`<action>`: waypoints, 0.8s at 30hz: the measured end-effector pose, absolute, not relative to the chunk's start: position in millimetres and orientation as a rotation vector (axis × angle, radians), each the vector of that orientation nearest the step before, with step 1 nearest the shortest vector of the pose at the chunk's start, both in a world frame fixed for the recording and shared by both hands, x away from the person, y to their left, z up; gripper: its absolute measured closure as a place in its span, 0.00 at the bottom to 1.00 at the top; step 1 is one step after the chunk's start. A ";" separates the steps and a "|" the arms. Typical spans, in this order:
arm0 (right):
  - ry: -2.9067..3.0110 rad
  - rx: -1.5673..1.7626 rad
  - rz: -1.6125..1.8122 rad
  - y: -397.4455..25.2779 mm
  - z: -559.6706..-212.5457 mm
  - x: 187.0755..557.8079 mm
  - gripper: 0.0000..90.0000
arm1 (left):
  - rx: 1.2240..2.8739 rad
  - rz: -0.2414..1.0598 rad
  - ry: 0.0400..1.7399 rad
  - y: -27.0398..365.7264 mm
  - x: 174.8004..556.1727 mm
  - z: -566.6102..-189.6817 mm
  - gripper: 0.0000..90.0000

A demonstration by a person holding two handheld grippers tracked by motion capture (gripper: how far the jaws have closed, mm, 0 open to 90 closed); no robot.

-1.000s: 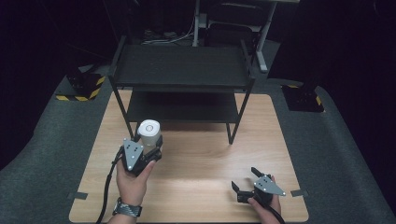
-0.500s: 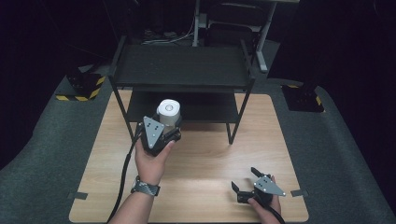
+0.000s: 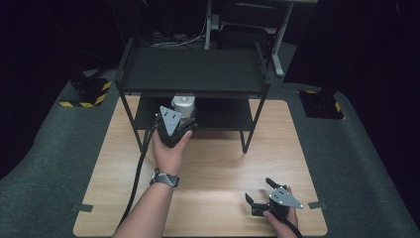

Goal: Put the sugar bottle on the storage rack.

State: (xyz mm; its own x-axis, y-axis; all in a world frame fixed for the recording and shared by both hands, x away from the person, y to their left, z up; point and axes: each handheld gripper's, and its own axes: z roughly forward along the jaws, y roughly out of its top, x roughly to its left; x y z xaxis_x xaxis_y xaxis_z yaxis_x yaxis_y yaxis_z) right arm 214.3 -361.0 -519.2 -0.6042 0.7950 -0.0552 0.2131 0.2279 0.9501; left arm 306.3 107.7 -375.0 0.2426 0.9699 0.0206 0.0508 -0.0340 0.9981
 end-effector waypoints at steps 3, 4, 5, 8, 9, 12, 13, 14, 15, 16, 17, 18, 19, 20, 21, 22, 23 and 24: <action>1.961 0.920 1.387 -361.3 -519.2 214.4 0.00 | 1.367 1.042 1.059 103.2 315.7 -374.4 0.33; 1.961 0.920 1.387 -361.3 -519.3 214.4 0.00 | 1.363 1.042 1.063 102.6 318.5 -374.2 0.33; 1.961 0.919 1.388 -361.4 -519.4 214.4 0.00 | 1.357 1.041 1.068 102.1 321.0 -374.1 0.33; 1.961 0.917 1.391 -361.7 -519.6 214.6 0.00 | 1.345 1.053 1.079 99.3 327.3 -375.1 0.33; 1.961 0.916 1.392 -361.8 -519.7 214.6 0.00 | 1.341 1.058 1.082 98.4 328.6 -375.9 0.33; 1.962 0.915 1.392 -361.9 -519.7 214.7 0.00 | 1.335 1.062 1.099 96.3 333.8 -377.6 0.33; 1.963 0.915 1.393 -361.9 -519.6 214.7 0.00 | 1.331 1.059 1.106 95.9 335.4 -378.2 0.33; 1.963 0.915 1.394 -362.0 -519.7 214.7 0.00 | 1.337 1.064 1.109 95.2 337.4 -378.8 0.33; 1.963 0.914 1.394 -362.1 -519.7 214.7 0.00 | 1.338 1.065 1.112 94.8 338.8 -379.4 0.33; 1.964 0.914 1.394 -362.1 -519.7 214.8 0.00 | 1.339 1.064 1.114 94.7 339.7 -379.6 0.33; 1.964 0.913 1.394 -362.1 -519.7 214.8 0.00 | 1.341 1.062 1.119 94.3 341.0 -380.2 0.33; 1.965 0.913 1.395 -362.1 -519.6 214.8 0.00 | 1.345 1.061 1.120 94.2 341.9 -380.4 0.33; 1.964 0.912 1.394 -362.1 -519.7 214.8 0.00 | 1.342 1.061 1.124 93.6 342.7 -381.4 0.33; 1.964 0.912 1.395 -362.1 -519.7 214.8 0.00 | 1.345 1.061 1.126 93.5 343.4 -381.6 0.33; 1.964 0.912 1.395 -362.1 -519.7 214.8 0.00 | 1.353 1.061 1.128 94.1 344.0 -382.1 0.33; 1.964 0.913 1.395 -362.1 -519.7 214.8 0.00 | 1.340 1.063 1.125 94.3 343.8 -385.2 0.33; 1.964 0.913 1.395 -362.0 -519.7 214.7 0.00 | 1.338 1.065 1.120 94.1 343.8 -386.7 0.33; 1.964 0.911 1.395 -361.9 -519.8 214.7 0.00 | 1.344 1.071 1.112 93.4 343.9 -387.7 0.33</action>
State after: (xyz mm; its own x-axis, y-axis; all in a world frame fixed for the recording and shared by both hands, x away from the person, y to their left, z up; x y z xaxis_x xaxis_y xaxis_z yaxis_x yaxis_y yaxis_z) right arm 214.7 -361.9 -519.8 -0.6129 0.7882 -0.0557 0.2071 0.2283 0.9513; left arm 343.9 93.4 -387.7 0.1702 0.9852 0.0186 0.0552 -0.0284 0.9981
